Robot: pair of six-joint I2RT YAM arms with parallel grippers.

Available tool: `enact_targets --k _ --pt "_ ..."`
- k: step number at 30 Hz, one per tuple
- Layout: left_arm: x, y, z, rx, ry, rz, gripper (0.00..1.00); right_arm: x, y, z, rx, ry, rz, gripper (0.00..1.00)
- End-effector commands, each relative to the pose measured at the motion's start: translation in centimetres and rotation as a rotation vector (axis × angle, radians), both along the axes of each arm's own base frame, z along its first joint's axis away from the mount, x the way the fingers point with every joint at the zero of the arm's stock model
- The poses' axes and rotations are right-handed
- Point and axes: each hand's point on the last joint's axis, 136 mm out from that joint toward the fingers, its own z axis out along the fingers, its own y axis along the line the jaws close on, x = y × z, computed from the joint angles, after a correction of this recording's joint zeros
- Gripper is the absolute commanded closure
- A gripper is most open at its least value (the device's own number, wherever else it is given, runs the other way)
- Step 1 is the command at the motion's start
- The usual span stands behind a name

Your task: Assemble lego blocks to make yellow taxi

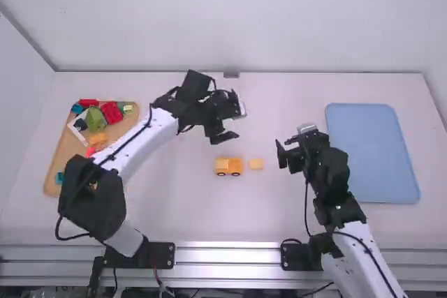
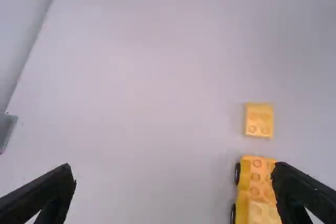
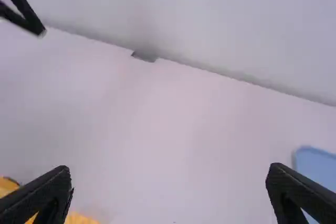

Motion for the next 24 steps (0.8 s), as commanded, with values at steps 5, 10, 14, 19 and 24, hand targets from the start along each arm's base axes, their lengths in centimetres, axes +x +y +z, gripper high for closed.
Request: enact_targets --k 5,10,14,19,24 --pt "-2.9 1.1 0.1 -0.203 0.1 -0.163 0.01 -0.6 5.2 -1.5 -0.038 0.02 0.53 0.01" --pt "-3.0 2.9 -2.4 -0.191 0.11 -0.135 0.01 0.8 5.4 -4.4 -0.075 -0.013 0.699 0.01" --pt "-3.7 2.8 -3.8 -0.189 0.129 -0.136 0.01 2.4 5.0 -6.0 -0.048 -0.023 0.706 0.02" --pt "-3.8 2.9 -4.7 -0.188 0.118 -0.137 0.01 2.1 5.5 -6.8 0.024 -0.025 0.768 0.02" --pt "-4.0 3.1 -5.3 -0.187 0.123 -0.13 0.01 2.3 6.0 -7.7 0.0 0.008 0.76 0.02"
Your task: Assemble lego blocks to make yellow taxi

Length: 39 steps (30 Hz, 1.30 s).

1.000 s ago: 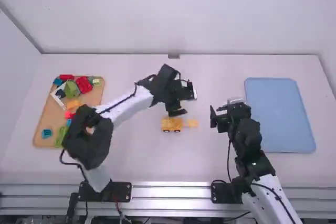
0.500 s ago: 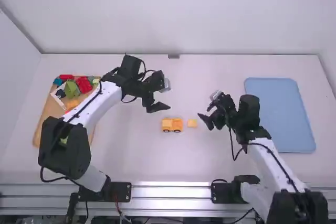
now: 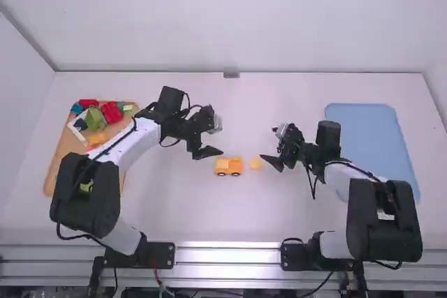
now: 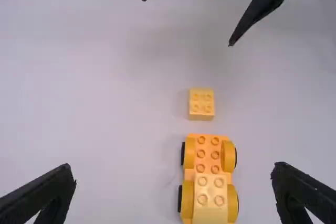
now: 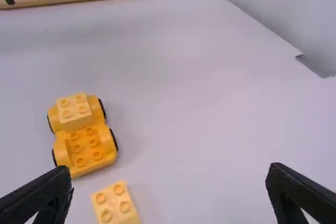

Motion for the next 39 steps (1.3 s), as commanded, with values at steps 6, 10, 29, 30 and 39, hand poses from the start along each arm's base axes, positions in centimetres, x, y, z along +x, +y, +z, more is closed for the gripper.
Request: enact_targets --k 6,10,29,30,39 --pt "-1.0 0.7 -2.7 0.058 0.02 0.002 0.01 0.1 2.1 -0.2 -0.089 -0.003 0.067 0.01" --pt "-1.7 0.1 -3.6 -0.005 -0.013 -0.026 0.01 -0.6 2.5 -0.6 -0.095 0.021 0.142 0.01" --pt "-2.0 -0.7 -4.6 -0.152 -0.062 0.026 0.01 -0.3 2.4 -7.6 -0.041 0.102 0.348 0.01" --pt "-2.0 -0.7 -4.6 -0.152 -0.063 0.026 0.01 -0.5 2.2 -8.1 -0.032 0.088 0.372 0.01" --pt "-2.0 -0.7 -4.5 -0.153 -0.065 0.026 0.01 -1.1 2.4 -10.2 -0.038 0.1 0.399 0.06"
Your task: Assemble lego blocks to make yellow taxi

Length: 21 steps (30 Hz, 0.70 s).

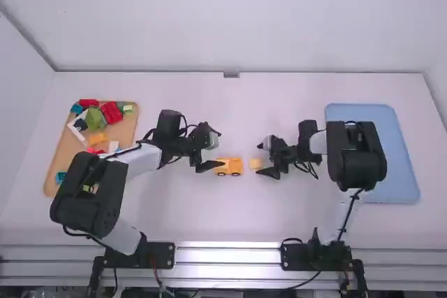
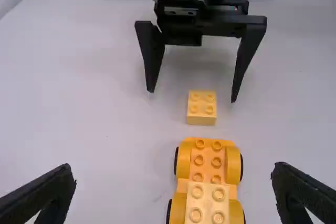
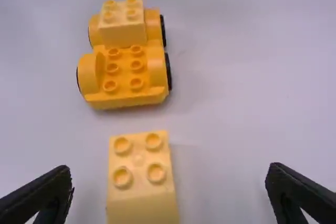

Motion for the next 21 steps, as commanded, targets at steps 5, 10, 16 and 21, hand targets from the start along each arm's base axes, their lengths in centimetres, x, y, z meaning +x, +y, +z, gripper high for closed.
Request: enact_targets --k 5,10,16,21 --pt "-0.1 -0.3 0.3 -0.03 0.014 -0.005 0.01 0.0 0.4 0.0 0.024 -0.049 0.041 0.23" --pt "0.3 -0.4 0.7 -0.052 0.039 0.022 0.01 -0.3 0.1 -0.7 -0.013 -0.043 0.039 0.25" --pt "-0.1 -0.7 1.1 -0.075 0.042 -0.004 0.01 -1.2 0.5 -1.2 0.007 -0.077 0.048 0.28" --pt "-0.2 -0.7 1.1 -0.076 0.045 -0.005 0.01 -0.6 0.1 -1.6 -0.003 -0.025 -0.026 0.27"
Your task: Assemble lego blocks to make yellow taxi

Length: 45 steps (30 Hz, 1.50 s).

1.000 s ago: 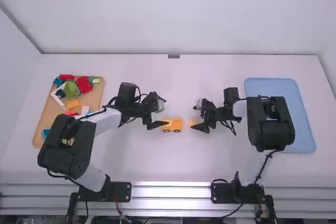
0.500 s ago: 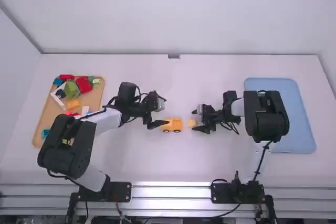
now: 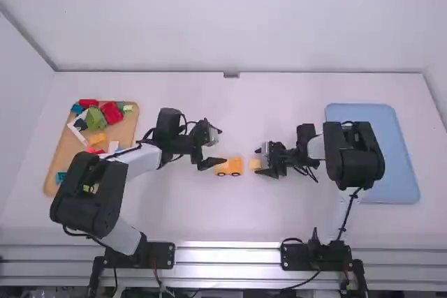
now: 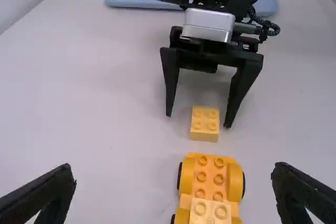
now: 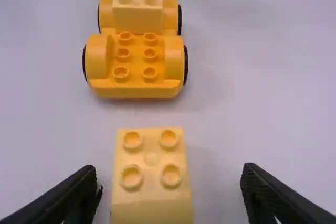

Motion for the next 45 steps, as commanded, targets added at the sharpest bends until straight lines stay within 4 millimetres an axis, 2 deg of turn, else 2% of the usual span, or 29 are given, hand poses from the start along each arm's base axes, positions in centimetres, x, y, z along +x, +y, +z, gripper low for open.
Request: enact_targets --k 1,9,14,19,24,30,36,40,45 --pt "-0.6 -0.3 -0.1 -0.02 0.026 -0.022 0.01 -0.4 -0.1 -0.8 -0.005 0.08 -0.041 0.28" --pt "-0.7 -0.3 -0.1 -0.02 0.031 -0.022 0.01 -0.6 0.1 -0.7 0.006 0.085 -0.036 0.46" --pt "-1.2 -0.3 -0.2 -0.029 0.052 -0.036 0.01 -1.1 0.5 -1.1 -0.019 0.103 -0.022 0.72" --pt "-1.7 -0.3 -0.9 -0.005 0.087 -0.035 0.01 -1.2 1.0 -0.9 -0.014 0.098 -0.006 0.75" --pt "-3.1 -0.3 -3.5 0.063 0.063 -0.093 0.01 -0.5 1.3 0.4 0.018 0.134 -0.023 0.75" --pt "-3.1 -0.8 -6.2 0.061 0.096 -0.076 0.01 -0.1 1.5 2.3 0.008 0.153 -0.004 0.75" --pt "-2.9 -1.2 -8.8 0.066 0.104 -0.084 0.01 -1.0 2.1 4.7 -0.001 0.118 0.055 0.75" --pt "-2.5 -1.3 -10.0 0.067 0.106 -0.083 0.01 -1.2 2.6 5.6 0.0 0.099 0.071 0.75" --pt "-2.5 -1.3 -10.9 0.074 0.111 -0.081 0.01 -1.3 3.6 5.7 0.005 0.125 0.071 0.74"
